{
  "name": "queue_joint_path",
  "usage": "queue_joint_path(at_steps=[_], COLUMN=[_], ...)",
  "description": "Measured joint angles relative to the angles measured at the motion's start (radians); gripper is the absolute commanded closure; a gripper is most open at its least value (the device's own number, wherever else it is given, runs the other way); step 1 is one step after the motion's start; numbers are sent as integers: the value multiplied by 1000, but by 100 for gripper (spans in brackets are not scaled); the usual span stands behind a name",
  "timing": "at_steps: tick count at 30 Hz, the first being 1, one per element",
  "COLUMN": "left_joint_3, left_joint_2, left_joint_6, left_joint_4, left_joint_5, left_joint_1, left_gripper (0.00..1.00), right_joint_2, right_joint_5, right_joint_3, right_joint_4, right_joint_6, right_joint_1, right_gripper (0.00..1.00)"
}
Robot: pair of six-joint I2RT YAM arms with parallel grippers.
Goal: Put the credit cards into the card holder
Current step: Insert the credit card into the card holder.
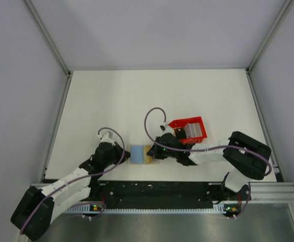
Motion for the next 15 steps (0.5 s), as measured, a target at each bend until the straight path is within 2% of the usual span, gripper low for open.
queue_joint_path(at_steps=[15], left_joint_3=[0], left_joint_2=[0], left_joint_6=[0], left_joint_4=[0], left_joint_5=[0], left_joint_1=[0], left_gripper=[100], right_joint_2=[50], right_joint_5=[-50], right_joint_3=[-24], right_joint_4=[117], right_joint_6=[54], right_joint_1=[-39], right_gripper=[100])
